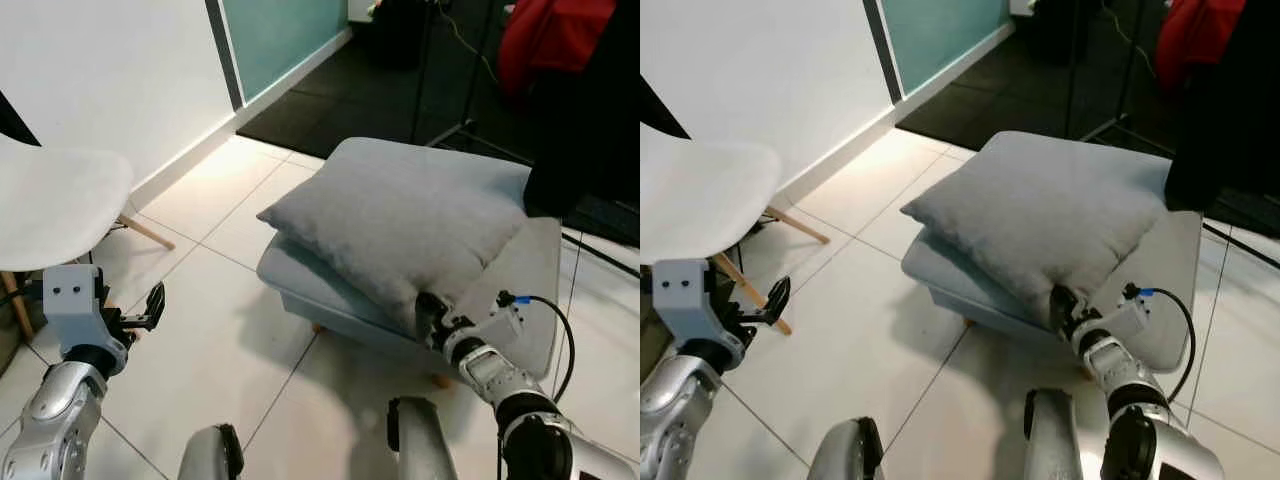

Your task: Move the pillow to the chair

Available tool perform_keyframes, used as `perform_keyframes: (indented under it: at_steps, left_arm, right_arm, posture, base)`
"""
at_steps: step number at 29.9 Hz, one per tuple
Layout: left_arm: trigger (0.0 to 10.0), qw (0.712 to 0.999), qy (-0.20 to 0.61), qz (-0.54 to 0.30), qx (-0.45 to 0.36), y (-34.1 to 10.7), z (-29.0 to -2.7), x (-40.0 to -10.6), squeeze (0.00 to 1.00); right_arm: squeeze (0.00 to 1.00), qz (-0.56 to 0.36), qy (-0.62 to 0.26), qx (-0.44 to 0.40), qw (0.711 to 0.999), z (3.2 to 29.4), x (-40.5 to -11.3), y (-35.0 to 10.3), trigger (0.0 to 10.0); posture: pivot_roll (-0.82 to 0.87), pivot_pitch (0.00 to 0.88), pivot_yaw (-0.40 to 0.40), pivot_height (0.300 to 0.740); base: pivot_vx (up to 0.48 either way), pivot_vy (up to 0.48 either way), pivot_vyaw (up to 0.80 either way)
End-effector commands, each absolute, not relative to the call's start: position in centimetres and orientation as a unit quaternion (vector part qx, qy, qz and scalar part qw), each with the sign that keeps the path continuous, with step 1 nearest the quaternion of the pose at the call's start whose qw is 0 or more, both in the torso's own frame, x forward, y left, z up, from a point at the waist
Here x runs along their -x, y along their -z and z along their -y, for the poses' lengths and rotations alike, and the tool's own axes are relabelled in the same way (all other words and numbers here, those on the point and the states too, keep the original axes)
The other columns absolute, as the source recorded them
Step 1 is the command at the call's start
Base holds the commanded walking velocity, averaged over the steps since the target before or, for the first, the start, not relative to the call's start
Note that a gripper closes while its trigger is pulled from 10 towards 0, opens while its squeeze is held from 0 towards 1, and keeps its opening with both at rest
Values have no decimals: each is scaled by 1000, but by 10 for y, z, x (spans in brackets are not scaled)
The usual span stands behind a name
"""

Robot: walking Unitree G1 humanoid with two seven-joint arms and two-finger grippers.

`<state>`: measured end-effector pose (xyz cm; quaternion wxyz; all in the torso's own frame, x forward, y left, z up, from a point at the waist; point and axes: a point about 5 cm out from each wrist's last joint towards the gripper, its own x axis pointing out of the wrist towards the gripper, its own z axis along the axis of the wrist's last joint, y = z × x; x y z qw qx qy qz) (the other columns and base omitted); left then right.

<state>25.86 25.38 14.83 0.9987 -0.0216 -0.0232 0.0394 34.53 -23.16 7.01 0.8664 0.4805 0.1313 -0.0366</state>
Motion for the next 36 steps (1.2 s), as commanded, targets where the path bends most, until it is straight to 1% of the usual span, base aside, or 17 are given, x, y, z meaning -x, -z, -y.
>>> perform_keyframes:
  at_steps: [1,3,5,9,10,11,12,16,22,24,32,34,35,36]
  left_arm:
    - [10000,999,-40,7,12,-147,-258,-250,0]
    - [10000,999,-41,4,10,-149,-258,-244,0]
    - [10000,999,-41,4,10,-149,-258,-244,0]
    - [10000,999,-40,-2,7,-150,-257,-241,0]
    - [10000,999,-38,-6,5,-150,-256,-239,0]
    - [10000,999,-38,-6,5,-150,-256,-239,0]
    - [10000,999,-37,-11,4,-149,-256,-238,0]
    - [10000,999,-34,-17,1,-149,-254,-238,0]
    - [10000,999,-33,-21,1,-150,-254,-239,0]
    - [10000,999,-31,-21,1,-151,-251,-241,0]
    - [10000,999,-27,-18,5,-152,-247,-245,0]
    - [10000,999,-26,-18,7,-152,-245,-246,0]
    - [10000,999,-25,-17,9,-151,-243,-248,0]
    - [10000,999,-25,-16,13,-151,-241,-249,0]
  right_arm:
    - [0,-126,30,-502,855,229,-344,-69,10000]
    - [0,-95,-1,-529,843,227,-349,-78,10000]
    - [0,-95,-1,-529,843,227,-349,-78,10000]
    - [0,-76,-31,-540,838,222,-353,-86,10000]
    - [0,-62,-47,-547,834,219,-356,-92,706]
    - [0,-62,-47,-547,834,219,-356,-92,706]
    - [0,-47,-62,-555,828,217,-360,-99,0]
    - [0,-32,-77,-560,825,214,-365,-108,0]
    - [0,-24,-87,-552,829,215,-367,-113,0]
    - [0,-14,-94,-547,831,217,-369,-118,0]
    - [0,-10,-99,-538,837,218,-371,-124,0]
    - [0,-12,-96,-534,840,219,-372,-124,0]
    - [0,-10,-92,-526,845,221,-372,-126,0]
    - [0,-11,-93,-508,857,223,-373,-128,0]
  posture:
    - [0,336,91,485]
    - [11,358,92,485]
    - [11,358,92,485]
    - [15,365,94,485]
    - [15,370,94,485]
    - [15,370,94,485]
    - [17,369,94,485]
    - [18,360,92,485]
    - [12,335,91,485]
    - [3,311,92,485]
    - [-5,296,90,485]
    - [-8,289,89,485]
    - [-20,277,84,485]
    - [-27,270,79,485]
  base:
    - [0,0,0]
    - [0,0,0]
    - [0,0,0]
    - [0,0,0]
    - [0,0,0]
    - [0,0,0]
    - [0,0,0]
    - [0,0,0]
    - [0,0,0]
    - [0,0,0]
    - [0,0,0]
    - [0,0,0]
    - [0,0,0]
    - [0,0,0]
